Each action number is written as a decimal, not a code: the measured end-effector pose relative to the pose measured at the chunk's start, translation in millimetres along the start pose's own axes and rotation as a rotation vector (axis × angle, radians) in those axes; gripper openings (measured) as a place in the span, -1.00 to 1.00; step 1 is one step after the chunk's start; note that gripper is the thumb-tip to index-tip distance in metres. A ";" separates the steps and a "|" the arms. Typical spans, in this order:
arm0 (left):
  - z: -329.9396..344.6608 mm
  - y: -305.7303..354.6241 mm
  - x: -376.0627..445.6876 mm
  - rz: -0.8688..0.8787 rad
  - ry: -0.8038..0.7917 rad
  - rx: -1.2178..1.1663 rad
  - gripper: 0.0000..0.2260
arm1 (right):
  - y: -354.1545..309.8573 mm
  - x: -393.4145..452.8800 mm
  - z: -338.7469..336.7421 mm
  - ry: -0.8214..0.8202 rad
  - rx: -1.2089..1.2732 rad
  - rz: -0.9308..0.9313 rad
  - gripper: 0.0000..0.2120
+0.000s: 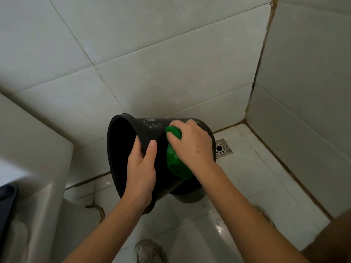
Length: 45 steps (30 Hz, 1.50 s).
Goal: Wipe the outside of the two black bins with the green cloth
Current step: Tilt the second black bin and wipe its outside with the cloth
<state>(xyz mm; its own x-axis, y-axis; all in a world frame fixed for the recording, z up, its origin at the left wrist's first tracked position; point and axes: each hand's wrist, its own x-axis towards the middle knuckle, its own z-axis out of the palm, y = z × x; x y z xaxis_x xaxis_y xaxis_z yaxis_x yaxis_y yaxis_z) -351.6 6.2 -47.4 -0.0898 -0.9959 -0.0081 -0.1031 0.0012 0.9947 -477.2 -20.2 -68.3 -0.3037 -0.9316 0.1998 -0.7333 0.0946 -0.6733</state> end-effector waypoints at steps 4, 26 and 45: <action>-3.2 -1.9 0.4 -0.006 0.014 -0.006 -0.73 | 0.4 -57.4 20.2 0.145 0.110 -0.129 -0.68; 2.9 0.5 -7.3 -0.062 0.030 0.014 -0.71 | 74.3 -57.1 56.2 0.301 0.328 0.124 -0.71; -1.3 4.5 -10.5 -0.117 -0.021 0.024 -0.68 | 136.6 -26.7 50.8 0.310 0.363 0.432 -0.70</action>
<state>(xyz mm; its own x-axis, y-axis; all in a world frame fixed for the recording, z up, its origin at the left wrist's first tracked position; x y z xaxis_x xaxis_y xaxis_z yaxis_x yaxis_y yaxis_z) -349.8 16.6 -42.7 -0.0965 -0.9873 -0.1261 -0.1374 -0.1122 0.9841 -538.3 -0.1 -201.8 -0.7270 -0.6865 0.0168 -0.2698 0.2630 -0.9263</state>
